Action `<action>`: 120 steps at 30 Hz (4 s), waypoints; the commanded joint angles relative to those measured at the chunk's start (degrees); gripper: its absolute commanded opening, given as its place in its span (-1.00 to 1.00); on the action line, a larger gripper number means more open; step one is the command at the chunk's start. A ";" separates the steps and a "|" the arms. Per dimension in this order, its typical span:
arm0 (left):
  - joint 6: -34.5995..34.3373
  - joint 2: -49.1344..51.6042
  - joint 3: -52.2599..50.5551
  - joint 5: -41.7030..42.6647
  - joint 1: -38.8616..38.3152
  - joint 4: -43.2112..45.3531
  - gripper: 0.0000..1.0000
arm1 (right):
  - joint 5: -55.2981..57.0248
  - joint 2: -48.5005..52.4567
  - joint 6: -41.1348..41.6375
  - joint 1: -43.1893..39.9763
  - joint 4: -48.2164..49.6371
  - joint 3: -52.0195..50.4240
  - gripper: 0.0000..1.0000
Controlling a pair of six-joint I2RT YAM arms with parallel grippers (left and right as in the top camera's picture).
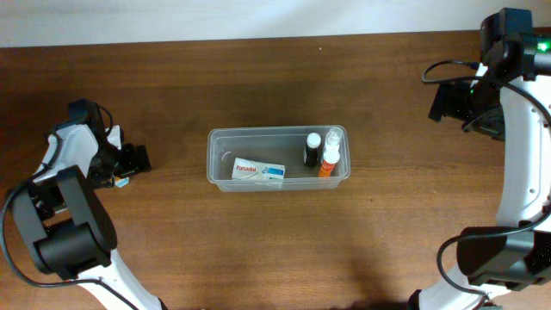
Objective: Pack container
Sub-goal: 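Move the left gripper to the Tiger Balm jar and grasp it, then lift the Tiger Balm jar and carry it over the container, then lower the jar into the container beside the Panadol box, release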
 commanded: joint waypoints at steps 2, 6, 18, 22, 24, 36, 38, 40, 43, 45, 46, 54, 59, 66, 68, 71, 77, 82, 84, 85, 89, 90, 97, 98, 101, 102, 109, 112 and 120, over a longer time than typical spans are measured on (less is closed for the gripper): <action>-0.52 0.68 -0.37 0.46 0.20 0.42 0.52 | 0.28 -0.33 0.09 -0.15 0.02 0.76 0.96; -0.52 0.68 -0.37 0.44 0.20 0.39 0.17 | 0.28 -0.33 0.09 -0.15 0.02 0.76 0.97; -0.57 0.68 4.35 0.92 0.20 -6.23 -0.04 | 0.28 -0.33 0.09 -0.15 0.02 0.76 0.97; -0.59 0.68 9.92 0.94 0.20 -12.68 -0.08 | 0.28 -0.33 0.09 -0.15 0.02 0.76 0.97; -0.57 0.68 12.55 0.90 0.20 -14.84 -0.14 | 0.28 -0.33 0.09 -0.15 0.02 0.76 0.97; -0.59 0.68 13.20 1.16 0.20 -15.10 -0.31 | 0.28 -0.33 0.09 -0.15 0.02 0.76 0.97; -0.57 0.68 13.27 2.43 0.20 -15.13 -0.49 | 0.28 -0.33 0.09 -0.15 0.02 0.76 0.97; -0.57 0.68 13.73 3.63 0.20 -15.54 -0.53 | 0.28 -0.33 0.09 -0.15 0.02 0.76 0.97; -0.55 0.68 16.26 4.37 0.15 -17.88 -0.53 | 0.28 -0.33 0.09 -0.15 0.02 0.76 0.98; -0.55 0.68 18.64 5.49 0.09 -20.06 -0.53 | 0.28 -0.33 0.09 -0.15 0.02 0.76 0.96; -0.52 0.68 20.74 6.78 0.02 -21.79 -0.53 | 0.28 -0.33 0.09 -0.15 0.02 0.76 0.97; 5.92 0.66 40.35 17.86 -5.49 -35.06 -0.51 | 0.28 -0.33 0.09 -0.15 0.02 0.76 0.97; 13.53 0.66 51.60 20.20 -13.57 -43.17 -0.51 | 0.28 -0.33 0.09 -0.15 0.02 0.76 0.97; 25.51 1.11 53.86 17.31 -29.29 -46.62 -0.51 | 0.28 -0.33 0.09 -0.15 0.02 0.76 0.97; 25.49 1.62 53.86 13.35 -32.85 -46.62 -0.51 | 0.28 -0.33 0.09 -0.15 0.02 0.76 0.97; 25.29 3.04 53.86 10.75 -36.13 -46.80 -0.50 | 0.28 -0.33 0.09 -0.15 0.02 0.76 0.97; 25.05 7.06 53.86 10.43 -38.69 -47.04 -0.51 | 0.28 -0.33 0.09 -0.15 0.02 0.76 0.97; 23.37 11.43 53.86 5.92 -39.98 -47.06 -0.52 | 0.28 -0.33 0.09 -0.15 0.02 0.76 0.97; 23.37 12.83 53.83 5.90 -40.11 -47.06 -0.51 | 0.28 -0.33 0.09 -0.15 0.02 0.76 0.97; 23.37 13.33 53.83 5.90 -40.11 -47.06 -0.51 | 0.28 -0.33 0.09 -0.15 0.02 0.76 0.97; 23.39 15.04 53.79 5.88 -40.11 -47.04 -0.51 | 0.28 -0.33 0.09 -0.15 0.02 0.76 0.97; 23.37 15.47 53.79 5.92 -40.11 -47.06 -0.52 | 0.28 -0.33 0.09 -0.15 0.02 0.76 0.97; 20.26 17.59 53.79 5.92 -40.11 -46.80 -0.52 | 0.28 -0.33 0.09 -0.15 0.02 0.76 0.97; 19.80 17.62 53.79 5.90 -40.11 -46.60 -0.52 | 0.28 -0.33 0.09 -0.15 0.02 0.76 0.97; 18.78 17.70 53.79 5.95 -40.11 -45.79 -0.51 | 0.28 -0.33 0.09 -0.15 0.02 0.76 0.97; 18.75 17.70 53.79 5.95 -40.11 -45.57 -0.52 | 0.28 -0.33 0.09 -0.15 0.02 0.76 0.97; 18.43 17.73 53.79 4.85 -40.19 -43.95 -0.51 | 0.28 -0.33 0.09 -0.15 0.02 0.76 0.96; 19.54 17.77 53.77 4.66 -40.46 -42.93 -0.51 | 0.28 -0.33 0.09 -0.15 0.02 0.76 0.97; 19.96 17.99 51.30 4.63 -41.24 -40.83 -0.52 | 0.28 -0.33 0.09 -0.15 0.02 0.76 0.96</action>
